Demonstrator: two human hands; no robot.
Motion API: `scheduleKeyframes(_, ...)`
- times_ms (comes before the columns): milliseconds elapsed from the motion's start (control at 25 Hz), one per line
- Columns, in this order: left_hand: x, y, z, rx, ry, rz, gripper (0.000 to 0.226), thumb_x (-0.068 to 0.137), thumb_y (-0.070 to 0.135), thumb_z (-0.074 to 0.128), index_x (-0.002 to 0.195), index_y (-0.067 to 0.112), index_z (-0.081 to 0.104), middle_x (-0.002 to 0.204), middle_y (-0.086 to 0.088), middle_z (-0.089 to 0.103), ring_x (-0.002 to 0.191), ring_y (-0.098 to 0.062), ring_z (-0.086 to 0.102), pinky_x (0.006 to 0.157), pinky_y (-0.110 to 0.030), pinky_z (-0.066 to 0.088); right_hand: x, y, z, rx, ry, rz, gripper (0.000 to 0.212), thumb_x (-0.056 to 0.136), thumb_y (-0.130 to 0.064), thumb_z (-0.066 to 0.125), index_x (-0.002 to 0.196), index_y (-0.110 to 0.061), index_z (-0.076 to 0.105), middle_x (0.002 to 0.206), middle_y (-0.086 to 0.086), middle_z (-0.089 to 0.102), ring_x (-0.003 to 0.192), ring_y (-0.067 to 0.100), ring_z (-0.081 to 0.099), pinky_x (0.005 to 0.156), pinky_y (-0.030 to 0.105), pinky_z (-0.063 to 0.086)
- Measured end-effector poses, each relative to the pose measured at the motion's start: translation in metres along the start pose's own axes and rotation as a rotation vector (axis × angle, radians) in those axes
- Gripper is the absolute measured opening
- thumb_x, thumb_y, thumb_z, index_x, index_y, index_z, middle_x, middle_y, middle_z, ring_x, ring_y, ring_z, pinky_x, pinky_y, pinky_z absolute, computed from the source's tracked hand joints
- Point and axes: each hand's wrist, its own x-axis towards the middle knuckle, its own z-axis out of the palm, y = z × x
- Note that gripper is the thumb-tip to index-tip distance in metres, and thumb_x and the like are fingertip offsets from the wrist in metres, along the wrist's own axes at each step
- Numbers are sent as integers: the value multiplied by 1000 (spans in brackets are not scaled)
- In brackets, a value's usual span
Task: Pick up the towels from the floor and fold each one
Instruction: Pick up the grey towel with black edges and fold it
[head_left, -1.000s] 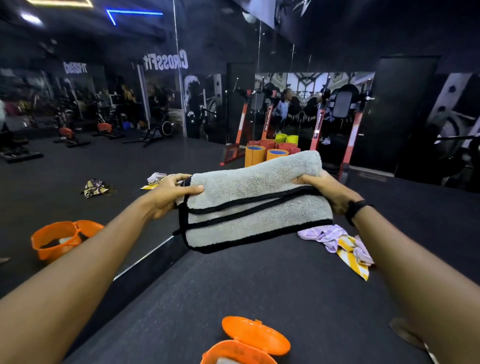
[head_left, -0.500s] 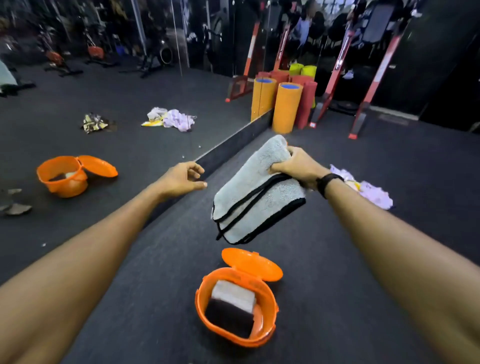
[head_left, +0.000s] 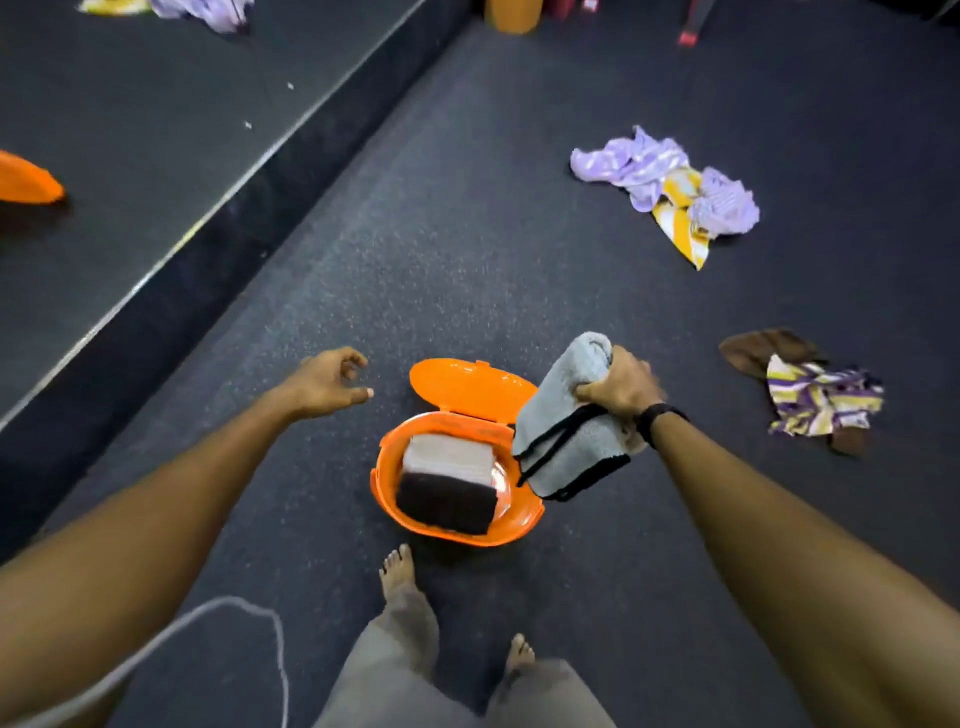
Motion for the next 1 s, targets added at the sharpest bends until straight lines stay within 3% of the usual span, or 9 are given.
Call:
scheduleKeyframes(280, 111, -51, 53, 74, -168, 2, 49, 87, 23, 69, 130, 9, 51, 126, -13, 57, 118, -28, 54, 103, -38, 41, 61, 32, 146, -35, -28, 147, 56, 77, -29, 71, 121, -11, 43, 118, 19, 58, 107, 42, 56, 81, 44, 45)
scheduleKeyframes(400, 144, -76, 95, 98, -202, 11, 47, 88, 23, 67, 129, 9, 52, 126, -11, 58, 119, -26, 54, 104, -37, 41, 84, 51, 210, 225, -114, 126, 50, 71, -25, 75, 113, -16, 49, 111, 12, 61, 104, 36, 57, 80, 41, 48)
scheduleKeyframes(520, 174, -117, 160, 167, -276, 30, 35, 89, 21, 64, 122, 14, 56, 119, -6, 61, 115, -24, 56, 99, -32, 42, 116, 92, 269, 395, -243, 163, 61, 69, -13, 82, 121, -13, 50, 118, 6, 60, 109, 27, 56, 84, 35, 46)
scheduleKeyframes(640, 210, -163, 226, 248, -357, 33, 27, 87, 27, 62, 113, 24, 56, 114, -6, 64, 107, -26, 59, 91, -36, 47, 158, 137, 327, 164, -248, 105, 68, 72, -14, 79, 130, -11, 45, 131, 12, 52, 120, 32, 50, 92, 43, 45)
scheduleKeyframes(760, 255, -184, 282, 432, -314, 108, 38, 90, 29, 57, 127, 21, 51, 129, -7, 57, 116, -28, 53, 95, -38, 45, 189, 158, 386, -71, -276, -85, 70, 77, -26, 73, 138, -18, 41, 143, 9, 40, 130, 31, 41, 101, 43, 40)
scheduleKeyframes(880, 302, -192, 339, 711, -249, 302, 68, 88, 43, 60, 146, 25, 29, 152, -8, 30, 139, -29, 28, 112, -41, 29, 214, 165, 451, -278, -367, -291, 81, 81, -42, 67, 149, -29, 25, 157, 8, 18, 143, 32, 21, 111, 47, 29)
scheduleKeyframes(1000, 333, -209, 388, 958, -305, 447, 109, 77, 60, 65, 151, 28, -8, 160, -15, -6, 147, -34, -1, 119, -49, 5, 234, 176, 506, -572, -430, -418, 103, 78, -55, 66, 152, -35, -4, 161, 10, -6, 147, 38, 0, 114, 59, 15)
